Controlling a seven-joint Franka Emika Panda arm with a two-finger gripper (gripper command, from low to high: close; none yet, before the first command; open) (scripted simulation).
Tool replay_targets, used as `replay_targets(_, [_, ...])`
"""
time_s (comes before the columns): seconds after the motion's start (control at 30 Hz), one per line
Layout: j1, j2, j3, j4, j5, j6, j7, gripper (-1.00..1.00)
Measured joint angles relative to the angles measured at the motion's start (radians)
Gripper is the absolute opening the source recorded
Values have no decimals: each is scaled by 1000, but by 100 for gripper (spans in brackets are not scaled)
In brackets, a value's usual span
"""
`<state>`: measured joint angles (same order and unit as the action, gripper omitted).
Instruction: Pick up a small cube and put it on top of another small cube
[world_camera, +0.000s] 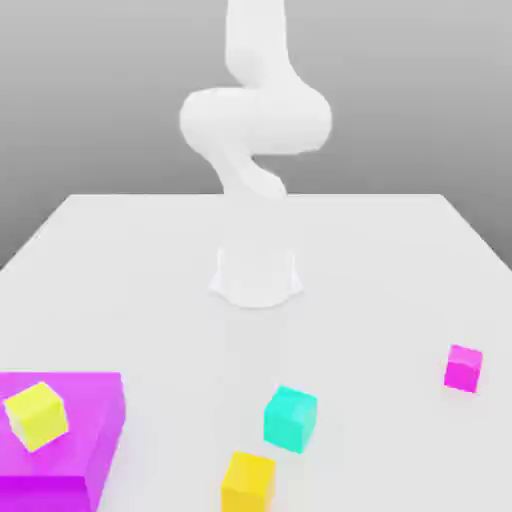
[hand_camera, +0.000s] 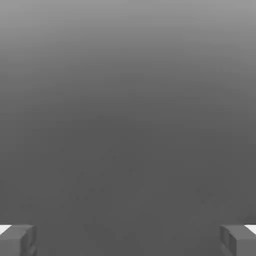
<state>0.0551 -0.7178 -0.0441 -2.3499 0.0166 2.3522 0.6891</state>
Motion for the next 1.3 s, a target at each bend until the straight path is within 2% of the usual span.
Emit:
replay_targets(0.23, [158, 259, -116, -150, 55, 159, -345, 0])
replay_targets(0.47, [264, 507, -171, -294, 98, 311, -668, 0])
replay_targets(0.6, [291, 641, -174, -378, 82, 400, -823, 0])
replay_targets(0.7, [298, 731, -174, -432, 30, 462, -899, 0])
replay_targets(1.03, [267, 876, -114, -408, 184, 537, -1047, 0])
replay_targets(1.3, [230, 971, -59, -396, 246, 629, -1092, 0])
